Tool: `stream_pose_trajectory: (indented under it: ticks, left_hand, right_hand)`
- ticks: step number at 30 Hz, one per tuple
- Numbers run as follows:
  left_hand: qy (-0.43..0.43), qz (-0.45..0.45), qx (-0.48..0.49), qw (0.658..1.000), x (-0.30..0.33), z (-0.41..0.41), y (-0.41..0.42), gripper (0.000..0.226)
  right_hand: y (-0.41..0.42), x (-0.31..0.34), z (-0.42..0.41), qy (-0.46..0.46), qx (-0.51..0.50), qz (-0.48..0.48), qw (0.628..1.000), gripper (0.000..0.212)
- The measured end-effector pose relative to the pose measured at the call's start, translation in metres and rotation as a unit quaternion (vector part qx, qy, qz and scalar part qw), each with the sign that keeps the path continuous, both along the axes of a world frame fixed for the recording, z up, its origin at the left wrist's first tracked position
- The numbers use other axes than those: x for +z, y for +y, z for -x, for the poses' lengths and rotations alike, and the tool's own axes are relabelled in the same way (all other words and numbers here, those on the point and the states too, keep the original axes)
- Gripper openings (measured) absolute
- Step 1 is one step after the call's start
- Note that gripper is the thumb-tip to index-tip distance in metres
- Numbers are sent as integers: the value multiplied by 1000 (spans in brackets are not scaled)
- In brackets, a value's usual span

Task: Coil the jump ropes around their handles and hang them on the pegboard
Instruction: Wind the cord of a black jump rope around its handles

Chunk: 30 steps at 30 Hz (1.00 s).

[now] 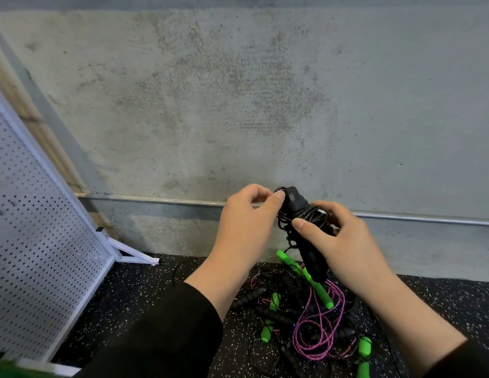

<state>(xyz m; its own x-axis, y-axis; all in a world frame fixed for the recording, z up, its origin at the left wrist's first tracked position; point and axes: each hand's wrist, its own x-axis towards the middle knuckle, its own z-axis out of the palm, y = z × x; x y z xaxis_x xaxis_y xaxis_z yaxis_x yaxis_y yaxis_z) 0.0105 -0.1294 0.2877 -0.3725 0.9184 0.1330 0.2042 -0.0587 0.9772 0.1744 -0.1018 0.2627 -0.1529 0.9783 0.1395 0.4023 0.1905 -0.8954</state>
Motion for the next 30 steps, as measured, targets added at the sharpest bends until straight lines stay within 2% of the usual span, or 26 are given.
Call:
stream_pose_trajectory:
  ticks: [2, 5, 10, 14, 19, 24, 30]
  left_hand:
    - [-5, 20, 1, 1000, 1, 0, -1, 31]
    - [-28, 18, 11, 999, -4, 0, 1, 30]
    - [-149, 19, 7, 989, -11, -5, 2, 10]
    - [-260, 35, -13, 965, -10, -3, 3, 24]
    - [-286, 50, -31, 956, -9, 1, 6, 11]
    - [-354, 46, -46, 933, -7, 1, 5, 9]
    - [-308, 22, -31, 951, -6, 2, 6, 17]
  right_hand:
    - [-2, -2, 0, -13, -1, -2, 1000, 45]
    - [-4, -3, 0, -23, -3, -7, 1000, 46]
    - [-3, -3, 1, -30, -7, -12, 999, 47]
    - [-3, -1, 1, -18, 0, -17, 1000, 33]
    - [-5, 1, 0, -21, 16, -19, 999, 26]
    - [-4, 2, -1, -16, 22, -16, 1000, 25]
    - [-4, 2, 0, -3, 23, -13, 1000, 28]
